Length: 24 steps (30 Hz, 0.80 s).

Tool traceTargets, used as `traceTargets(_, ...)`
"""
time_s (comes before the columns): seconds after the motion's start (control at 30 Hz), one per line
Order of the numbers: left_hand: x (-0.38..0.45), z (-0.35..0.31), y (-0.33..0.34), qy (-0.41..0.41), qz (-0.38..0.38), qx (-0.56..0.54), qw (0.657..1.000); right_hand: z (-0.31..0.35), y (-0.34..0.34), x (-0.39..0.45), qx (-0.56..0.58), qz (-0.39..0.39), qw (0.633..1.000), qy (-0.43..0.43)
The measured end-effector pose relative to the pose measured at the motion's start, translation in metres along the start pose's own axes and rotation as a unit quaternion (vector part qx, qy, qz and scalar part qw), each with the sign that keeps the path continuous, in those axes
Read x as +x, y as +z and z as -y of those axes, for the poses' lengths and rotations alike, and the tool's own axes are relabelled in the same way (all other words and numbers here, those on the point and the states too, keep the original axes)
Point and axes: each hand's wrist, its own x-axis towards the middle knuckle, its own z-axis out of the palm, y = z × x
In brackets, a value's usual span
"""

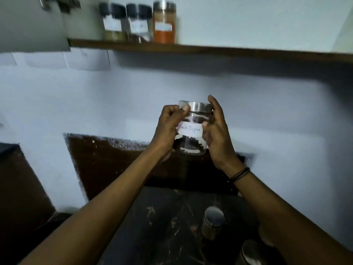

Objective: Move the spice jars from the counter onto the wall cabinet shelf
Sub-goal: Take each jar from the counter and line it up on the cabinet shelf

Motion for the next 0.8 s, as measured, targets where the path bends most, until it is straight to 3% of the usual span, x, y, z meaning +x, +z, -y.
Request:
traceTargets(0.33,0.071,-0.112,0.047,0.106,0.034,0.056,0.992,0.104,0.004,0.091,-0.033,0.021,0.993,-0.11)
traceTargets(0.53,0.117,-0.141,0.064,0.146,0.012,0.066,0.987,0.134,0.005,0.145,-0.139,-0.035,0.978,-0.152)
traceTargets(0.8,0.199,-0.159,0.065,0.161,-0.001,0.142,0.977,0.151,-0.001,0.228,-0.25,-0.068,0.961,-0.095)
